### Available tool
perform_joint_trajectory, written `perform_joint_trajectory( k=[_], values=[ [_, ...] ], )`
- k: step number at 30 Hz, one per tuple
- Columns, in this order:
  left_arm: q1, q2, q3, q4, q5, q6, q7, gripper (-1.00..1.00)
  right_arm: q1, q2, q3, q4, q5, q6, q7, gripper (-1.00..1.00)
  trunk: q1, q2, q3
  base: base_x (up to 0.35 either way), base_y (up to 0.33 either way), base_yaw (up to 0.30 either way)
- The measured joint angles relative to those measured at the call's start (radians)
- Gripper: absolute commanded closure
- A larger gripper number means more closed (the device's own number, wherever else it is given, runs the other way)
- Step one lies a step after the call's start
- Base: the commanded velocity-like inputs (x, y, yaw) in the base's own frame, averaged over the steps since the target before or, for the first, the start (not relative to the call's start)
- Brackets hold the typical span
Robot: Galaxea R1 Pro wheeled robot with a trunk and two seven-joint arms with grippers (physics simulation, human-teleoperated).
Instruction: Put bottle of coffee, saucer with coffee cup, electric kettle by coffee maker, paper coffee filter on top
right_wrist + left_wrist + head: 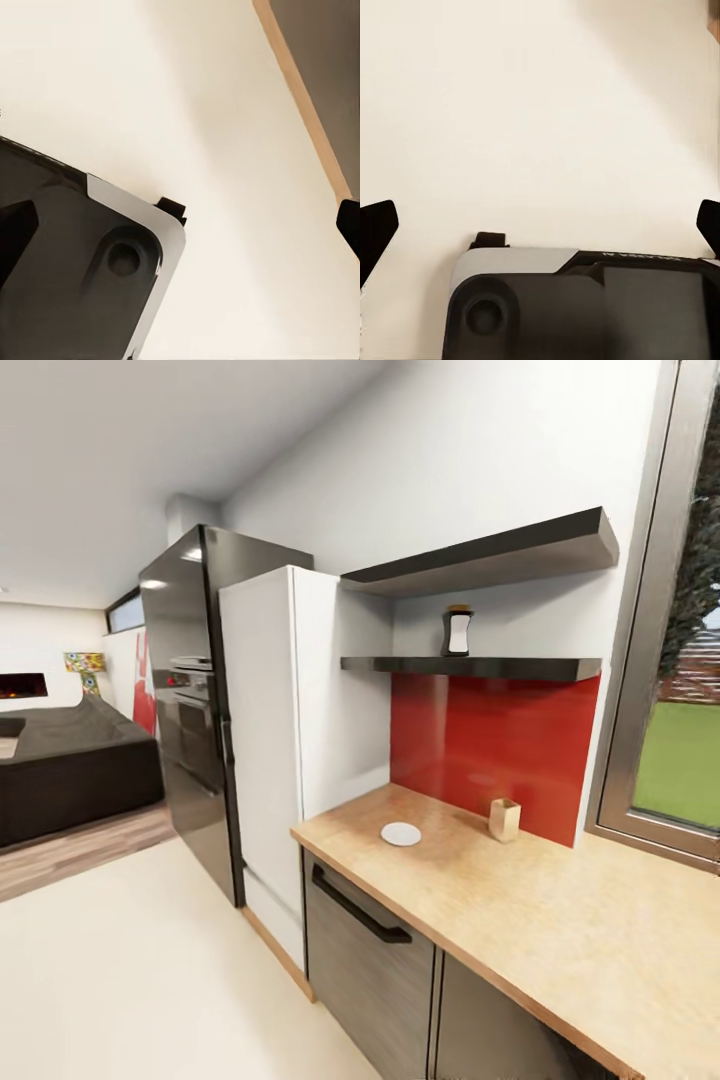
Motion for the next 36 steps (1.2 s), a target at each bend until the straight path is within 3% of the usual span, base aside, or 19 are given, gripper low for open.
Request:
perform_joint_trajectory(
  k=[11, 24, 36],
  values=[
    [0.0, 0.0, 0.0, 0.0, 0.0, 0.0, 0.0, -1.0, 0.0, 0.001, 0.0, 0.0, 0.0, 0.0, -0.001, -1.0, 0.0, 0.0, 0.0, 0.0, 0.212, -0.064],
    [0.0, 0.0, -0.001, 0.0, 0.0, 0.0, -0.001, -1.0, 0.0, 0.0, 0.0, 0.0, 0.0, 0.0, 0.0, -1.0, 0.0, 0.0, 0.0, 0.0, 0.017, -0.225],
    [0.0, 0.0, -0.001, 0.001, 0.0, 0.0, -0.001, -1.0, 0.0, 0.001, 0.0, 0.0, 0.0, 0.0, -0.002, -1.0, 0.0, 0.0, -0.009, 0.0, 0.0, 0.015]
  ],
)
